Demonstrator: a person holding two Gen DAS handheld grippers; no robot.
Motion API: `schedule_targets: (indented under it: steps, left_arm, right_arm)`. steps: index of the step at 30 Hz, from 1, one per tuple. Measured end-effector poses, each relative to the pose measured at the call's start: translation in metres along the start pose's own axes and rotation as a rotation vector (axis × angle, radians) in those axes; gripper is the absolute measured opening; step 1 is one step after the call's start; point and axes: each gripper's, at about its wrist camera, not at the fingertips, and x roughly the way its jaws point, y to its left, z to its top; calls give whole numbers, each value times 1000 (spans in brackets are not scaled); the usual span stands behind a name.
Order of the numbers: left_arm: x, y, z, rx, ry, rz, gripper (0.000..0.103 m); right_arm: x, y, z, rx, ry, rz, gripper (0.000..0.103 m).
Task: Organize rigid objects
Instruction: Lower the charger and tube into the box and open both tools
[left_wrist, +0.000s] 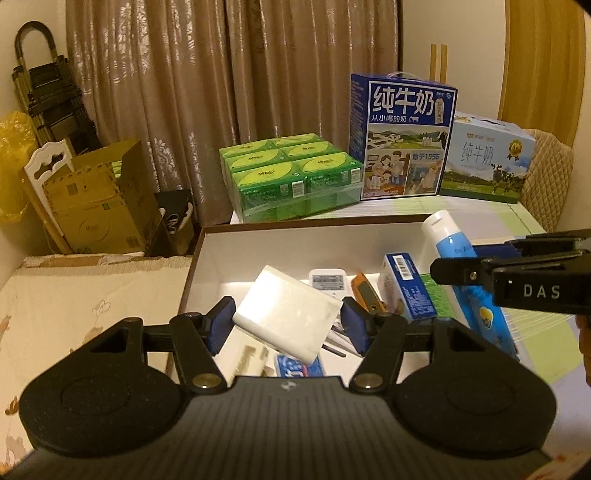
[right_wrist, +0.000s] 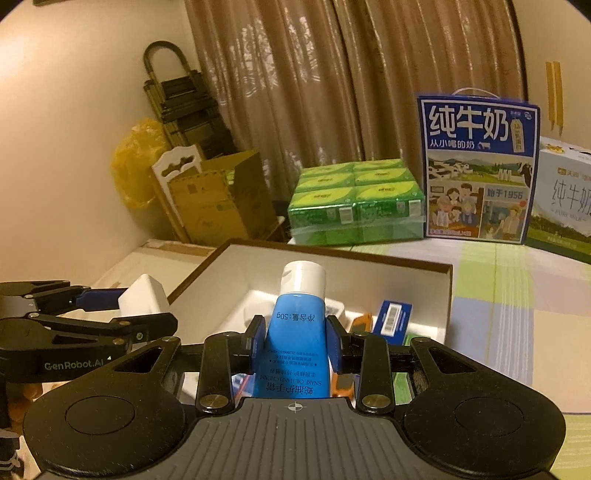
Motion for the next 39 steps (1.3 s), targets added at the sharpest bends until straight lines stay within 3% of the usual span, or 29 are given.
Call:
schedule_targets:
  steps: [22,39]
  left_arm:
    - [131,49,27,127,156,-47,59]
    - [196,61,33,179,223,-56,59]
  right_arm:
    - [120,-26,14,141,142,-179,31]
    - [164,-52,17,212,204,-247,31]
